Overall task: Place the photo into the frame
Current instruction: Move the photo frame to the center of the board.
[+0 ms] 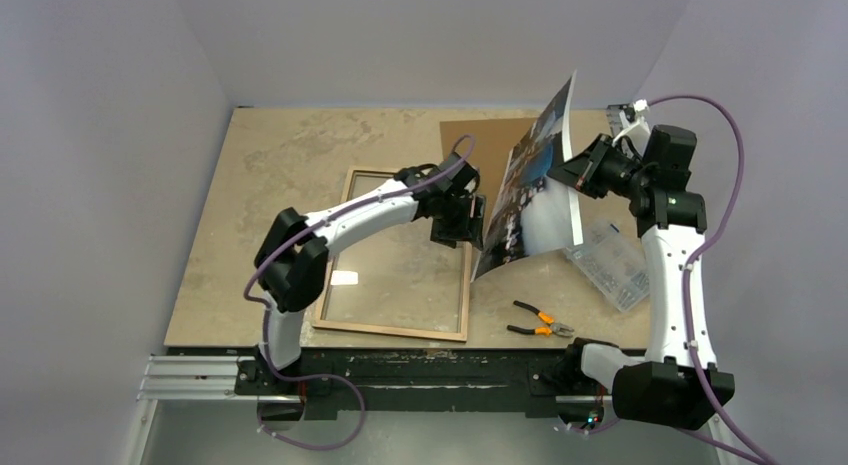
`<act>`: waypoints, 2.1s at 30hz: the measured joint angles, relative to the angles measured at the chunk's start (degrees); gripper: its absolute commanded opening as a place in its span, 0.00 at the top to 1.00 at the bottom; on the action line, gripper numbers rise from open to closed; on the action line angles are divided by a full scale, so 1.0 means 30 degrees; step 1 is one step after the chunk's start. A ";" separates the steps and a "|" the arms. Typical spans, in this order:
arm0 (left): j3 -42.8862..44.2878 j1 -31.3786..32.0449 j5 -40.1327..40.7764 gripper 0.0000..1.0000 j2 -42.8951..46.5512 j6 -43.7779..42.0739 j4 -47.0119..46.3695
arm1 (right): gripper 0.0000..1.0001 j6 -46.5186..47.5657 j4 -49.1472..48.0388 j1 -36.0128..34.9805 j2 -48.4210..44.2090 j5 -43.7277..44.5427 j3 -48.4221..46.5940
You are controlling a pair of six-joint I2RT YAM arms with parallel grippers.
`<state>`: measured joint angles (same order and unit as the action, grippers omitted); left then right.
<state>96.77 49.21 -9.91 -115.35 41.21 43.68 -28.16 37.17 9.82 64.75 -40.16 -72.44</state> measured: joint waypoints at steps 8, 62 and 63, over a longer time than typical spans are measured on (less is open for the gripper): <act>-0.5799 -0.3963 -0.2790 0.38 0.5632 0.0277 -0.3220 | 1.00 -0.0117 -0.0474 -0.0007 -0.0007 -0.1566 0.0342; -1.1453 -1.0528 0.5450 0.64 0.5909 -0.1530 0.2178 | 1.00 -0.0627 -0.1865 0.0000 0.0051 -0.2958 0.2812; -1.1468 -1.0528 0.5413 0.67 0.5909 -0.1464 0.2186 | 1.00 -0.0619 -0.1872 0.0000 0.0051 -0.2958 0.2812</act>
<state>62.37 17.63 6.33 -97.62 36.82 50.24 -30.02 31.55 9.82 64.90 -49.04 -64.01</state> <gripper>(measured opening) 0.411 0.003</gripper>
